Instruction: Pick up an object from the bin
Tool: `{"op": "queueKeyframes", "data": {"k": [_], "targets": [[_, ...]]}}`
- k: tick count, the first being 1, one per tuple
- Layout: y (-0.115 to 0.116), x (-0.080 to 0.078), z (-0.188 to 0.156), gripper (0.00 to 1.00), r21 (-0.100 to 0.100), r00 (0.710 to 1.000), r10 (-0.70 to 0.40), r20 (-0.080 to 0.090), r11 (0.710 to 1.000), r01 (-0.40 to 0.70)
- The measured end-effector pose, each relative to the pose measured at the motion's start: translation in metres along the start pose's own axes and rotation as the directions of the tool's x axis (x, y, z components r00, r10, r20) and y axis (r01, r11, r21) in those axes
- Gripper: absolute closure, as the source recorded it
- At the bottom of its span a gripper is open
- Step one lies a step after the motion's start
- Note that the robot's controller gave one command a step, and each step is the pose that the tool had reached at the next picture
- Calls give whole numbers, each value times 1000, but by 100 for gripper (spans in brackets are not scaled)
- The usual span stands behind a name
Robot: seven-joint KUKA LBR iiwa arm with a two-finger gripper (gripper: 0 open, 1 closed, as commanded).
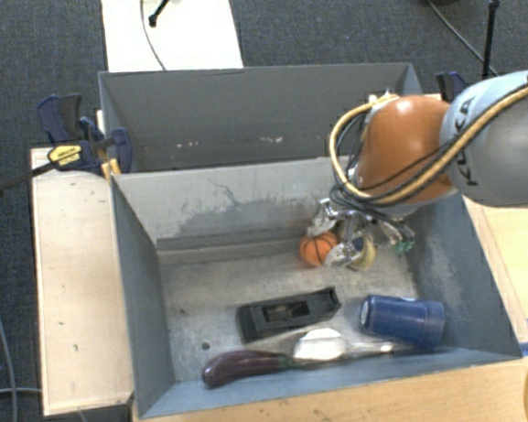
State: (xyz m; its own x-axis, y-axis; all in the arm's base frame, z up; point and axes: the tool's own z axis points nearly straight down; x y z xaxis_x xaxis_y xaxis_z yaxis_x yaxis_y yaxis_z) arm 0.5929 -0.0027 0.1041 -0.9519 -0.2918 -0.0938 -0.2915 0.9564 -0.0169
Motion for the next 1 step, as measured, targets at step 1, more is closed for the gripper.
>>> {"op": "queueKeyframes", "data": {"k": [1], "targets": [[0,0,0,100,0,1000,0,0,1000,0]]}}
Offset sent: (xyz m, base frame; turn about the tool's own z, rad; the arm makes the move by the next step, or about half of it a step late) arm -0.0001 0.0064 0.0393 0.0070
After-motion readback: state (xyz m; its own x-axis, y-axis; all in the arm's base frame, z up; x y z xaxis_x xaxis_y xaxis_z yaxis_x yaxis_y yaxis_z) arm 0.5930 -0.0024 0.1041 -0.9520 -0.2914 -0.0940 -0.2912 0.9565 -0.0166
